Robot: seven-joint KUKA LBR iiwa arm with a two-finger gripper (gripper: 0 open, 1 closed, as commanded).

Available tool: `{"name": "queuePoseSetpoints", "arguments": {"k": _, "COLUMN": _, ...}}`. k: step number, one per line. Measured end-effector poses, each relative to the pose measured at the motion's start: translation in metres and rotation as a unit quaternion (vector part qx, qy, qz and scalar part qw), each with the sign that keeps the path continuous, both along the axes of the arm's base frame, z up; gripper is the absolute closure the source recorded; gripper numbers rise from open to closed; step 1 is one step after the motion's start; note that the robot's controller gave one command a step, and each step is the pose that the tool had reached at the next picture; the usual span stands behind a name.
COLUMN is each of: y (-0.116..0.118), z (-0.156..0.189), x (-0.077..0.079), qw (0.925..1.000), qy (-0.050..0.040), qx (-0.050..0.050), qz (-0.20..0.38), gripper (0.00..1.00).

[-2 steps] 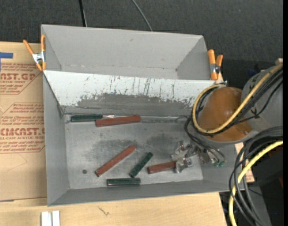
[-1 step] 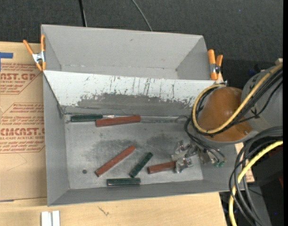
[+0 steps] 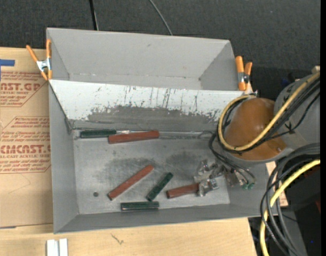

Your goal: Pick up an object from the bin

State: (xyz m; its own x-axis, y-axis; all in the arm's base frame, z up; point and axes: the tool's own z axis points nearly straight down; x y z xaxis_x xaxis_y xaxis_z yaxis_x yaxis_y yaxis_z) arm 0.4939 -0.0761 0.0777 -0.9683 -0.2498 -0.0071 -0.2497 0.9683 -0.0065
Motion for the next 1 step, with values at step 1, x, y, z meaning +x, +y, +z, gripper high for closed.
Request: {"name": "queuePoseSetpoints", "arguments": {"k": 1, "y": 0.0022, "z": 0.0115, "x": -0.0035, "qw": 1.0000, "qy": 0.0077, "qx": 0.002, "qz": 0.001, "gripper": 1.00}}
